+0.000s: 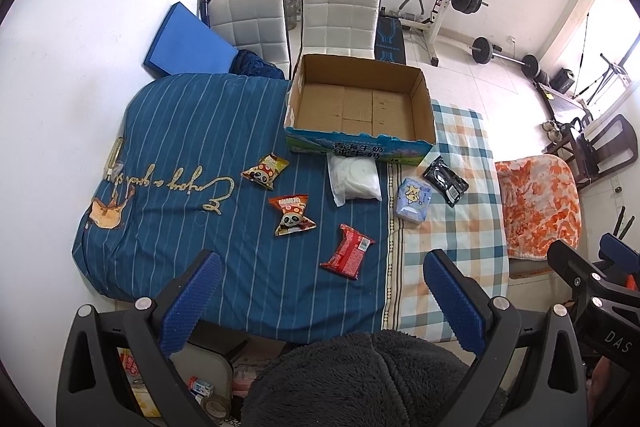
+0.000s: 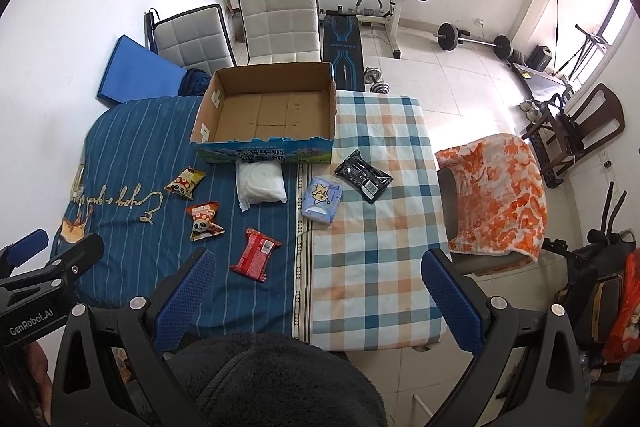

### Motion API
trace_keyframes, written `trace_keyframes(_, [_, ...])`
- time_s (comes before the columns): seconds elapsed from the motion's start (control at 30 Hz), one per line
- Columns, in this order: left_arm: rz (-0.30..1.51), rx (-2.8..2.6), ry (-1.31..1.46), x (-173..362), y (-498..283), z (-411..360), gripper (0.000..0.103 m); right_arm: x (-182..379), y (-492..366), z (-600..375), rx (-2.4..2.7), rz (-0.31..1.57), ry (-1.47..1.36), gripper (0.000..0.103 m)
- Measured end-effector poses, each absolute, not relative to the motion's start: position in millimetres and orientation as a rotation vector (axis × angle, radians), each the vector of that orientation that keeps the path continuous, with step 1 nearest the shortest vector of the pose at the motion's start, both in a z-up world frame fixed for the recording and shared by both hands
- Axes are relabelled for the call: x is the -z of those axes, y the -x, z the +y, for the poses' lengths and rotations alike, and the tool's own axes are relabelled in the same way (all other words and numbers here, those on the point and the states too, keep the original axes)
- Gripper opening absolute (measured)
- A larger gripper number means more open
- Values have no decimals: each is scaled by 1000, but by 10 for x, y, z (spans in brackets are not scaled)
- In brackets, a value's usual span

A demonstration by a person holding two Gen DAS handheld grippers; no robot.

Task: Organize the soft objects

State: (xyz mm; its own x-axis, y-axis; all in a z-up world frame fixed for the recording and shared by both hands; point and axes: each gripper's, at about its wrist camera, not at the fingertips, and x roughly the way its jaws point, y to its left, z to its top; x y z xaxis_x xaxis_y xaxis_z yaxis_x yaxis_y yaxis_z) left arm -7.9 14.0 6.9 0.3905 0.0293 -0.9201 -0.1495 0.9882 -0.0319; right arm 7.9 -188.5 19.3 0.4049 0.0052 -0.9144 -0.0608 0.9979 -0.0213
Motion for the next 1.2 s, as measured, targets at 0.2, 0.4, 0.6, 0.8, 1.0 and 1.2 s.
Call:
trace_keyframes(0.2, [1173,-113,106,-52,72,134,103,-195,-115,-1900,-31,1161,46,103])
trace_keyframes(0.4, [1172,-114,106,-52,67,137,103,-177,-162,-1952,-32,1151,46,103])
trace_keyframes(0.6, [1171,-115,108,-64,39,153,103,-175,-167,-1949,-31,1149,49,103])
trace_keyframes(0.8, [1172,-115,105,-69,29,162,103,-173,-166,-1950,-33,1147,51,103])
trace_keyframes(1.0, [1171,-115,109,-65,36,158,103,-163,-180,-1939,-38,1142,60,103])
trace_keyframes(1.2, [1171,-116,104,-65,35,159,103,-152,-195,-1940,-44,1143,59,103])
